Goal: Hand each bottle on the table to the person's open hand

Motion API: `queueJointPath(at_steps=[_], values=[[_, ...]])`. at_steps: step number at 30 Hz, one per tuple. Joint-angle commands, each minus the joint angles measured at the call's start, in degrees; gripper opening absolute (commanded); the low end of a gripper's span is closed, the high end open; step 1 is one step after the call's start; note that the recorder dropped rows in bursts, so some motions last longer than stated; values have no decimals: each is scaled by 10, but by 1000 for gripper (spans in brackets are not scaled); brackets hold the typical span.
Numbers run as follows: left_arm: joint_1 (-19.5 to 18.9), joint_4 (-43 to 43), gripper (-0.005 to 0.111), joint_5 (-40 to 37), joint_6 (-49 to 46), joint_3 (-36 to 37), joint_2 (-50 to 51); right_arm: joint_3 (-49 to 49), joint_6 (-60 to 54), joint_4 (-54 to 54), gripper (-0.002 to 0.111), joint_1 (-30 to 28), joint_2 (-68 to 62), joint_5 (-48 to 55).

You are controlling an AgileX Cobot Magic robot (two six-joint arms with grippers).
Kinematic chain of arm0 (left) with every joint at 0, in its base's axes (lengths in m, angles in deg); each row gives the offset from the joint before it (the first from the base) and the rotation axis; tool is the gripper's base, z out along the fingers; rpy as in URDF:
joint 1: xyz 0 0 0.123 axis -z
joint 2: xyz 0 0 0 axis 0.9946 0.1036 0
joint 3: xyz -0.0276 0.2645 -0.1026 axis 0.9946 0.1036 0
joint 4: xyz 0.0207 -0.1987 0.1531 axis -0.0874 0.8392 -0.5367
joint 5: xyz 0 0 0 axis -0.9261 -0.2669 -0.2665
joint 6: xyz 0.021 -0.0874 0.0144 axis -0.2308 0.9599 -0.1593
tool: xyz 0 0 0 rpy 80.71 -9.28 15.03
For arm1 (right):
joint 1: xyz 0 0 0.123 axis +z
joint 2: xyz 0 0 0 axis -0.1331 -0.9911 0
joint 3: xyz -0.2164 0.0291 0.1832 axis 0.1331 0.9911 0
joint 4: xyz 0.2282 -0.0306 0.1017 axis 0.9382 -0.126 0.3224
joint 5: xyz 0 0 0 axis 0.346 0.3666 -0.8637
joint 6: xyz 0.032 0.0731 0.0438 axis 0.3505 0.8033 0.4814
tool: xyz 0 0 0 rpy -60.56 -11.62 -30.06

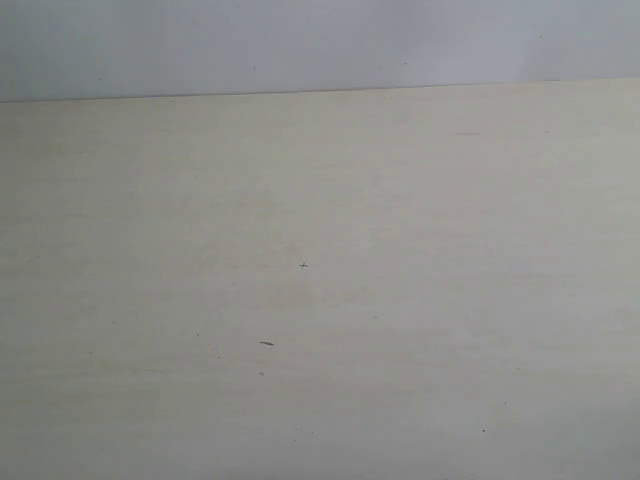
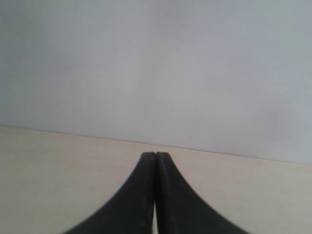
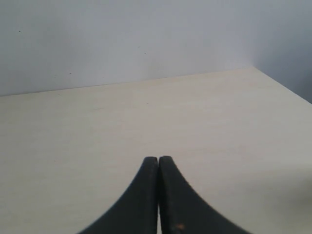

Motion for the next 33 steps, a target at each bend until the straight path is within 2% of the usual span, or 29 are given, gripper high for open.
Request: queueJointPath(at_steps=[1, 6, 12, 17, 26, 33], values=[[-1, -52, 1, 20, 46, 45, -25, 3, -1, -1, 0, -4, 3, -3], [-1, -52, 1, 67, 44, 118, -71, 3, -1, -1, 0, -4, 3, -3], [-1, -62, 1, 63, 29, 155, -128, 3, -1, -1, 0, -4, 3, -3], [-1, -102, 1, -2, 25, 155, -158, 3, -1, -1, 0, -4, 3, -3], [-1, -102, 1, -130, -4, 155, -158, 3, -1, -1, 0, -4, 3, -3], [-1, -102, 1, -130, -4, 155, -158, 3, -1, -1, 0, -4, 3, -3]])
